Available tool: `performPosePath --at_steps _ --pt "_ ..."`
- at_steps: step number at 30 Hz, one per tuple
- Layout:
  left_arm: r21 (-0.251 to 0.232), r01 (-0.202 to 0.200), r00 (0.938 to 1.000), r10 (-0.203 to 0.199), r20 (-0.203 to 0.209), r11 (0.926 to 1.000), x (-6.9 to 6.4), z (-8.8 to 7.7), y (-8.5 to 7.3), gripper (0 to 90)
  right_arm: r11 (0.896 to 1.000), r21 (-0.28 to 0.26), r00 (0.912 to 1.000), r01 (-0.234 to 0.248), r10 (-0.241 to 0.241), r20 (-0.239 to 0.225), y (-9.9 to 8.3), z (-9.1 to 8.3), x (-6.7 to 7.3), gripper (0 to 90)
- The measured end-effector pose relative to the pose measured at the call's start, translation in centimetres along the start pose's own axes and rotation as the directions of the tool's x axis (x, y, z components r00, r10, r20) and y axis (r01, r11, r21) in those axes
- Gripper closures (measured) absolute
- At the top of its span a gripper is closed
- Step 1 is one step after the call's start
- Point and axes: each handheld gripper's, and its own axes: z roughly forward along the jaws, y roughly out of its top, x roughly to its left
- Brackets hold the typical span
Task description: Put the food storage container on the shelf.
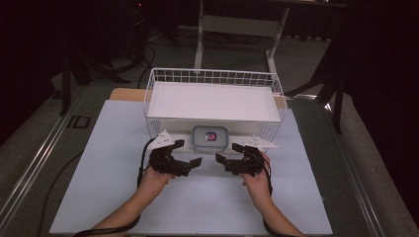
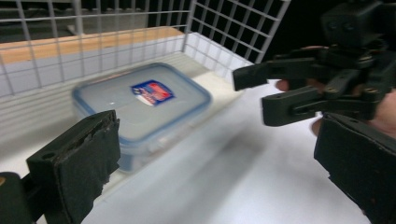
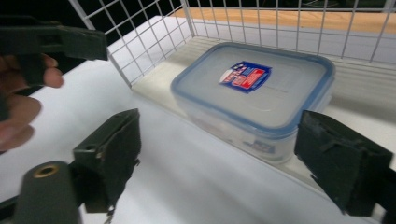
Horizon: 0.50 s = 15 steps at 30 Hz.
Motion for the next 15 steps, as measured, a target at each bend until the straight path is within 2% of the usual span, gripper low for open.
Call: performPosePath --at_steps 1,2,5,6,7,8,9,10,11,12,13,15 --pt "-0.005 -0.005 1.0000 0.005 0.000 1.0000 -0.3 -0.4 -0.1 1.5 1.000 0.000 1.0000 0.000 0.000 0.000 0.0 0.0 0.0 13.4" --pt "-0.018 -0.003 1.0000 0.003 0.002 0.9998 -0.9 -1.2 -0.2 1.5 1.000 -0.014 0.9997 -0.011 0.010 -0.022 -0.1 0.0 0.5 12.0" --pt "-0.031 -0.007 1.0000 0.007 0.000 0.9995 -1.5 -2.1 -0.3 1.5 1.000 -0.018 0.9997 -0.007 0.007 -0.023 -0.3 0.2 1.0 13.3" --pt "-0.032 -0.024 0.9997 0.024 -0.002 0.9992 -2.0 -3.0 -0.3 1.5 1.000 -0.014 0.9998 -0.001 0.001 -0.019 -0.4 0.3 1.1 13.5" --pt "-0.032 -0.024 0.9997 0.024 -0.002 0.9992 -2.0 -3.0 -0.3 1.5 1.000 -0.014 0.9998 -0.001 0.001 -0.019 -0.4 0.3 1.1 13.5" --pt "-0.049 -0.049 0.9988 0.049 -0.001 0.9976 -2.5 -3.8 -0.6 1.5 1.000 -0.027 0.9999 0.005 -0.006 -0.014 -0.5 0.3 1.2 16.3" --pt "-0.049 -0.049 0.9988 0.049 -0.001 0.9976 -2.5 -3.8 -0.6 1.5 1.000 -0.027 0.9999 0.005 -0.006 -0.014 -0.5 0.3 1.2 16.3" --pt "-0.068 -0.079 0.9969 0.079 -0.002 0.9946 -3.1 -4.6 -1.1 1.5 0.999 -0.029 0.9999 0.014 -0.014 0.002 -0.5 0.3 1.3 20.6" --pt "-0.076 -0.087 0.9961 0.088 0.005 0.9933 -3.3 -5.0 -1.3 1.5 0.999 -0.032 0.9997 0.020 -0.019 0.011 -0.5 0.3 1.3 24.9" --pt "-0.084 -0.091 0.9958 0.091 0.001 0.9923 -3.5 -5.4 -1.5 1.5 1.000 -0.022 0.9997 0.022 -0.022 0.008 -0.5 0.3 1.2 27.8" --pt "-0.084 -0.091 0.9958 0.091 0.001 0.9923 -3.5 -5.4 -1.5 1.5 1.000 -0.016 0.9995 0.022 -0.022 0.024 -0.5 0.4 1.2 31.8" --pt "-0.090 -0.098 0.9952 0.097 -0.006 0.9911 -3.8 -6.6 -2.4 1.5 1.000 -0.002 0.9991 0.017 -0.017 0.039 -0.4 0.5 1.1 38.7"
